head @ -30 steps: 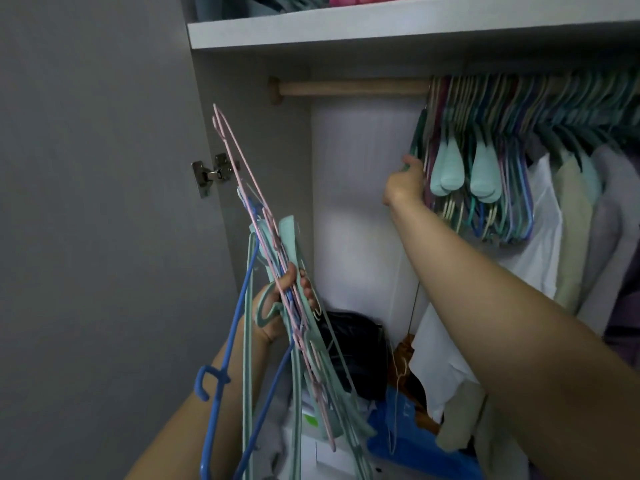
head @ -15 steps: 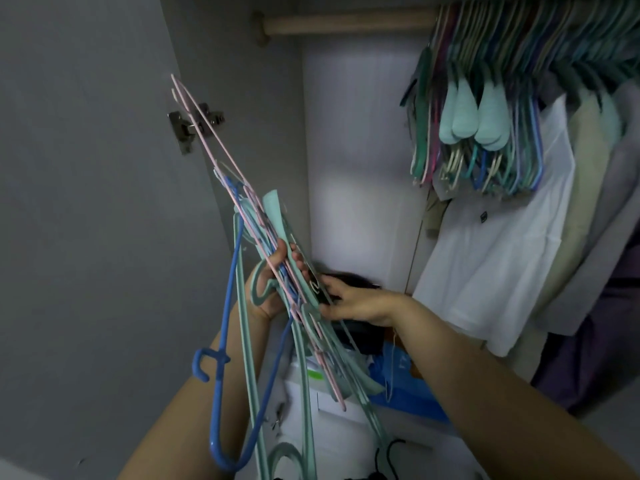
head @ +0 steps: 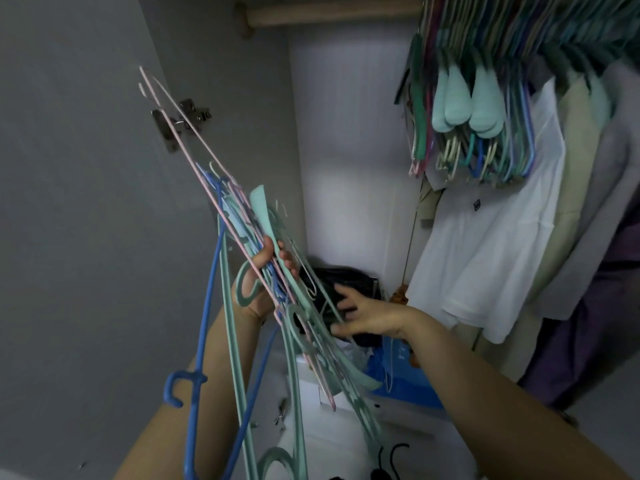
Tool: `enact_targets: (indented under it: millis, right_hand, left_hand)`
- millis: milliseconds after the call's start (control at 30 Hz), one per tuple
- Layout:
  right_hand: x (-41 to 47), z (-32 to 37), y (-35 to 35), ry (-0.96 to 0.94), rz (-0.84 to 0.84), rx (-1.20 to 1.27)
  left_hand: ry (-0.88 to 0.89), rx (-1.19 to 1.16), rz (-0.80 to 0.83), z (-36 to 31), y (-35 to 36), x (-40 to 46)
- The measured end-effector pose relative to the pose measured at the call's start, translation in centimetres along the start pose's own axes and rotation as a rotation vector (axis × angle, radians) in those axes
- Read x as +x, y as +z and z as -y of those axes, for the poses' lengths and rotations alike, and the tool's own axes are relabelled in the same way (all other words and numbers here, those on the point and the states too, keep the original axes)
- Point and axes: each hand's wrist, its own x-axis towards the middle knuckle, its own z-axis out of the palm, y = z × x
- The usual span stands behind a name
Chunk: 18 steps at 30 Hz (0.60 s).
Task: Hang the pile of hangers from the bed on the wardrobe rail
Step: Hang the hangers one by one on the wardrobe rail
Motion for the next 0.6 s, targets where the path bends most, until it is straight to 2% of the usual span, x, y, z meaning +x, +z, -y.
enact_targets:
  millis: [67, 100, 133, 167, 233, 333, 500, 600]
  right_hand:
    - [0.0, 2.8, -0.9, -0.173, -0.374, -0.016]
    - [0.1, 4.7, -1.4, -0.299, -0.584, -0.1]
    - [0.3, 6.7, -2.0, -0.416, -0.734, -0.276]
    - [0.7, 8.7, -2.5, -0.494, -0.807, -0.514]
    - [1.5, 12.3, -3.6, -0.511, -0.768, -0.991]
    - [3.1, 15.2, -5.1, -0.667, -0.646, -1.46]
    - [2.2, 15.9, -6.9, -0.868, -0.454, -1.704]
    - [1.3, 15.2, -8.2, -0.999, -0.301, -1.817]
  left_hand:
    - [-0.05, 0.017, 0.019, 0.3, 0.0, 0.1]
    - [-0.078, 0.023, 0.04, 0.6, 0.0, 0.1]
    - [-0.103, 0.026, 0.066, 0.9, 0.1, 0.1]
    - [-0.126, 0.034, 0.09, 1.3, 0.2, 0.0]
    - [-0.179, 0.061, 0.11, 1.9, 0.4, -0.1]
    - [-0.235, 0.123, 0.072, 2.5, 1.1, -0.5]
    - [-0.158, 0.198, 0.017, 2.6, 0.0, -1.0]
    - [-0.131, 0.138, -0.043, 2.6, -1.8, -0.5]
